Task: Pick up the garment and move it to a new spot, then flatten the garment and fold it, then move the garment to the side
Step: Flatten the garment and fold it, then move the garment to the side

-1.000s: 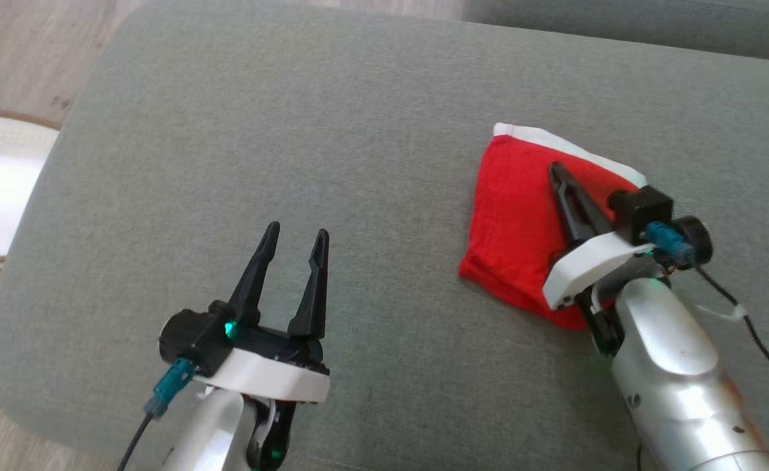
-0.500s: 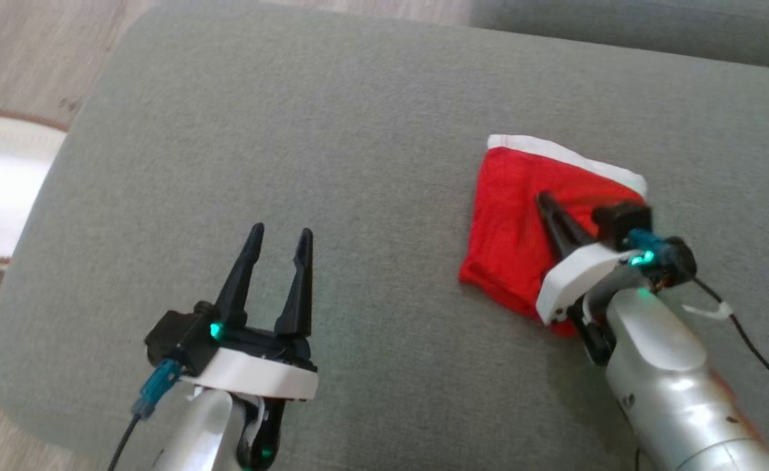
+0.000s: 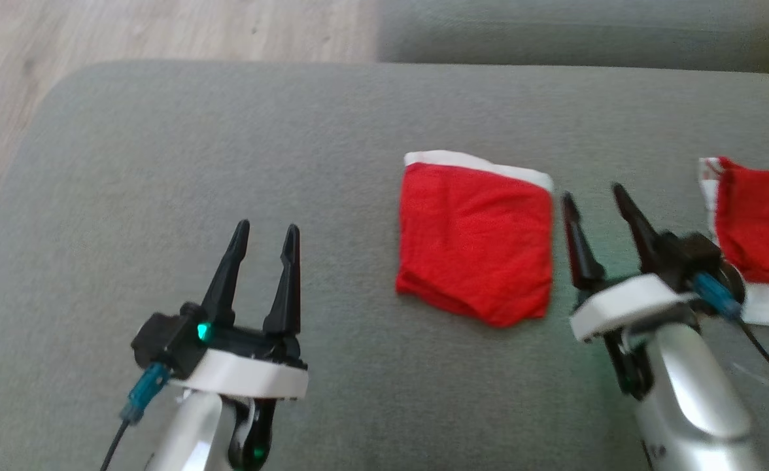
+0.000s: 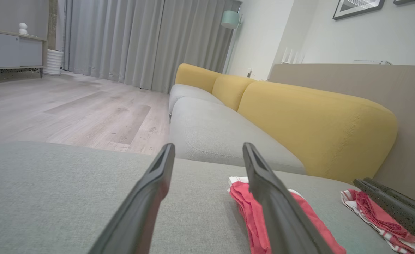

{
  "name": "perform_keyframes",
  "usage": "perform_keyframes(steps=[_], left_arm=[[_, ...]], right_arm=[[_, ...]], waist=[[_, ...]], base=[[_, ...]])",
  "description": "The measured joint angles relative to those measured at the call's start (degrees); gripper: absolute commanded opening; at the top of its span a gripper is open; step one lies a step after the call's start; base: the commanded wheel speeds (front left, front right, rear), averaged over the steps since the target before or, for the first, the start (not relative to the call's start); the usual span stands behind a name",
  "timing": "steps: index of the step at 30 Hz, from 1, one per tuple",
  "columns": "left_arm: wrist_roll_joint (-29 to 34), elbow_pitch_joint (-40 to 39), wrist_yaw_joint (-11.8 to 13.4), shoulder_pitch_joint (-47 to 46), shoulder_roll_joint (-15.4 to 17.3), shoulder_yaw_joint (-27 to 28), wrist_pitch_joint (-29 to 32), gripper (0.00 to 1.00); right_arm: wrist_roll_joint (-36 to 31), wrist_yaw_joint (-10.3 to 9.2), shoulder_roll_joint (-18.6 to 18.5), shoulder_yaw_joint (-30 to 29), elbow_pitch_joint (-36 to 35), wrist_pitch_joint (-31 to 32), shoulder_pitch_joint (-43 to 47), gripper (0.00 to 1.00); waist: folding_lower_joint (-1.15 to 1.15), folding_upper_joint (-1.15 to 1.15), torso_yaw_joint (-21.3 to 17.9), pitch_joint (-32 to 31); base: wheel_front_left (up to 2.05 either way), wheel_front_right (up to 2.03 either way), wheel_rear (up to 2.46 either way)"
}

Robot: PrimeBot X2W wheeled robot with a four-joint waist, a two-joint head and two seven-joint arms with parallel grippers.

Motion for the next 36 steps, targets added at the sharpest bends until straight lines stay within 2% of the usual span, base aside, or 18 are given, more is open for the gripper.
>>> perform_keyframes(steps=[10, 16, 31, 36], left_arm=[[0.6, 0.1, 0.0, 3.6, 0.0, 0.4, 0.0, 1.00], [1.2, 0.1, 0.0, 5.6, 0.0, 0.4, 0.0, 1.00], [1.5, 0.1, 0.0, 6.0, 0.1, 1.7, 0.0, 1.00], [1.5, 0.1, 0.0, 5.9, 0.1, 1.5, 0.0, 1.00]], right_arm=[[1.4, 0.00, 0.3, -3.8, -8.0, 0.0, 9.3, 1.00], [2.7, 0.00, 0.5, -3.9, -11.6, 0.0, 13.6, 1.00], [2.9, 0.00, 0.6, -3.7, -12.5, 0.0, 14.5, 1.00], [2.9, 0.00, 0.6, -3.4, -10.7, 0.0, 14.3, 1.00]], waist=[[-0.01, 0.00, -4.4, -3.0], [-0.01, 0.00, -6.0, -3.9], [0.00, 0.00, -5.8, -3.8], [0.00, 0.00, -5.3, -2.7]], base=[[0.00, 0.00, 0.00], [0.00, 0.00, 0.00], [0.00, 0.00, 0.00], [0.00, 0.00, 0.00]])
